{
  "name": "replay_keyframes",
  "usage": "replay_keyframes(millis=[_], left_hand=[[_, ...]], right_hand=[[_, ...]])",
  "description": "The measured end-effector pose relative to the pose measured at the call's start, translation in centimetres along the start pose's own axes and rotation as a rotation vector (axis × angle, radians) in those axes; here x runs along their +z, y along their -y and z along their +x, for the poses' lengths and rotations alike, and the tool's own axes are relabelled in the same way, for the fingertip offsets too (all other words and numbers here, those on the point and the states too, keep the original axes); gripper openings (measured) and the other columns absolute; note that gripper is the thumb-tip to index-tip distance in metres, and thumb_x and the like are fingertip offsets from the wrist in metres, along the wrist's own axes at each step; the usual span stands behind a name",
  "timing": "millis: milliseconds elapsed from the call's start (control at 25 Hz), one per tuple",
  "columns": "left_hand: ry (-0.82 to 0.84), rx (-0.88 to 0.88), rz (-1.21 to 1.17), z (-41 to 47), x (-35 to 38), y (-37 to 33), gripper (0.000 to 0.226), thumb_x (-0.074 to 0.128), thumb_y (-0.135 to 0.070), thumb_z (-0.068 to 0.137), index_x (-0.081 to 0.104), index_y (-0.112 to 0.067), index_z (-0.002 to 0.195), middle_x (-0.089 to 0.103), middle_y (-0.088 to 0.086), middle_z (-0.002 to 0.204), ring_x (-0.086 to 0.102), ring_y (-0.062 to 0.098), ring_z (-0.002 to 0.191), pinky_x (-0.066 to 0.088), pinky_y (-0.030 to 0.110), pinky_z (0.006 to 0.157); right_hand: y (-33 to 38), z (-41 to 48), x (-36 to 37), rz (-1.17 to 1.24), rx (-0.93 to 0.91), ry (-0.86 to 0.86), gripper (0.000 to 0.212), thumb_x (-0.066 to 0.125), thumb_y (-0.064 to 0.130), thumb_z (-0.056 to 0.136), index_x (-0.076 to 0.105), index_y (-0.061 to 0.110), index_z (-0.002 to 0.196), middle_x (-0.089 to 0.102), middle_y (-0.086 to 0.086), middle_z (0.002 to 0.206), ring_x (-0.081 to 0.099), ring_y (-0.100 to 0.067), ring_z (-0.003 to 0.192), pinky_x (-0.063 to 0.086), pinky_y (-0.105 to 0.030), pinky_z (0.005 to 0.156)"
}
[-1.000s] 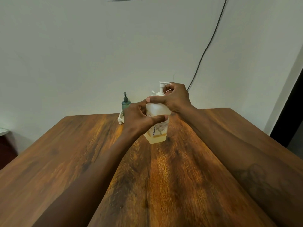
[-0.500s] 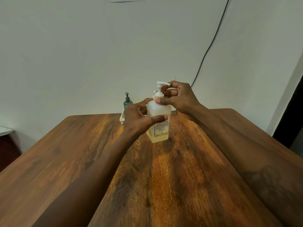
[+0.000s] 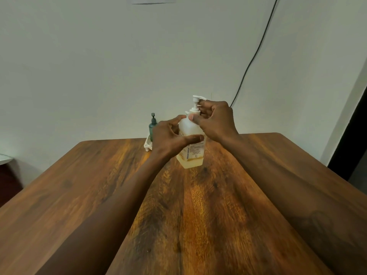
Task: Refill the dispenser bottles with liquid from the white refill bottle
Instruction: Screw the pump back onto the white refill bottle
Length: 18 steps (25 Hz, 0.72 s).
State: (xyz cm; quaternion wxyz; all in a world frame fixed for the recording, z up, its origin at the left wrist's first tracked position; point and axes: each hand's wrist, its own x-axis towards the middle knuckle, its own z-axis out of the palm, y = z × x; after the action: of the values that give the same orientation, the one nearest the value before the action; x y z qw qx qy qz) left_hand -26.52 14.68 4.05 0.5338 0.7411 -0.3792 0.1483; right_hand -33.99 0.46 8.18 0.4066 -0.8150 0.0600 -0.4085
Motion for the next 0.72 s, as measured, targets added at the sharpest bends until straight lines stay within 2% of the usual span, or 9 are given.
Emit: replay_keyframes(millis=[80, 200, 320, 400, 520, 640, 720], left_hand=[[0.036, -0.031, -0.073, 0.6, 0.5, 0.4, 0.059, 0.095, -0.046, 0.065, 0.066, -0.043, 0.117, 0.077, -0.014, 0.098, 0.074, 0.0, 0.086, 0.065, 0.032, 0.069], [0.077, -0.067, -0.111, 2.5, 1.9, 1.5, 0.067, 0.096, -0.046, 0.061, 0.067, -0.038, 0.121, 0.077, -0.009, 0.108, 0.075, 0.006, 0.095, 0.065, 0.034, 0.078], [0.131, -0.084, -0.103, 5.8, 4.3, 3.0, 0.076, 0.096, -0.051, 0.058, 0.07, -0.028, 0.125, 0.077, -0.005, 0.112, 0.075, 0.01, 0.096, 0.064, 0.037, 0.081], [0.152, -0.08, -0.067, 8.7, 6.7, 4.1, 0.084, 0.094, -0.055, 0.057, 0.068, -0.024, 0.131, 0.076, -0.005, 0.116, 0.075, 0.012, 0.097, 0.064, 0.035, 0.081], [0.212, -0.12, -0.041, 13.3, 11.5, 6.5, 0.082, 0.094, -0.046, 0.064, 0.064, -0.021, 0.136, 0.073, -0.006, 0.119, 0.073, 0.013, 0.097, 0.062, 0.027, 0.08], [0.347, -0.214, -0.051, 18.4, 16.4, 10.3, 0.077, 0.091, -0.035, 0.071, 0.06, -0.023, 0.14, 0.072, -0.001, 0.128, 0.071, 0.02, 0.107, 0.062, 0.039, 0.089], [0.416, -0.295, -0.102, 21.3, 19.0, 13.1, 0.079, 0.088, -0.03, 0.071, 0.057, -0.023, 0.143, 0.072, 0.001, 0.128, 0.07, 0.024, 0.112, 0.063, 0.046, 0.087]], right_hand=[[-0.1, 0.7, -0.5, 0.009, 0.0, 0.021, 0.053, 0.086, 0.024, 0.081, 0.068, 0.009, 0.129, 0.074, -0.005, 0.121, 0.072, -0.008, 0.105, 0.059, -0.024, 0.09], [-1.1, 2.6, -1.3, -0.018, 0.008, 0.038, 0.047, 0.085, 0.03, 0.082, 0.072, 0.011, 0.123, 0.076, -0.003, 0.116, 0.072, -0.007, 0.101, 0.059, -0.026, 0.089], [-3.4, 5.8, -2.2, -0.075, 0.017, 0.062, 0.037, 0.084, 0.031, 0.082, 0.077, 0.013, 0.114, 0.078, 0.0, 0.106, 0.072, -0.007, 0.094, 0.06, -0.03, 0.088], [-5.7, 8.2, -2.3, -0.129, 0.027, 0.023, 0.03, 0.084, 0.032, 0.082, 0.079, 0.014, 0.106, 0.078, 0.001, 0.098, 0.072, -0.008, 0.088, 0.059, -0.029, 0.083], [-10.5, 12.2, -2.1, -0.189, 0.041, -0.015, 0.028, 0.085, 0.03, 0.081, 0.079, 0.011, 0.101, 0.077, -0.002, 0.094, 0.071, -0.012, 0.084, 0.058, -0.028, 0.078], [-16.4, 16.5, -1.5, -0.22, 0.092, -0.055, 0.024, 0.086, 0.029, 0.08, 0.08, 0.013, 0.097, 0.074, 0.003, 0.087, 0.067, -0.004, 0.075, 0.056, -0.023, 0.075], [-20.0, 18.8, -1.0, -0.231, 0.122, -0.069, 0.023, 0.086, 0.029, 0.079, 0.08, 0.014, 0.097, 0.073, 0.005, 0.084, 0.064, 0.0, 0.071, 0.053, -0.019, 0.071]])
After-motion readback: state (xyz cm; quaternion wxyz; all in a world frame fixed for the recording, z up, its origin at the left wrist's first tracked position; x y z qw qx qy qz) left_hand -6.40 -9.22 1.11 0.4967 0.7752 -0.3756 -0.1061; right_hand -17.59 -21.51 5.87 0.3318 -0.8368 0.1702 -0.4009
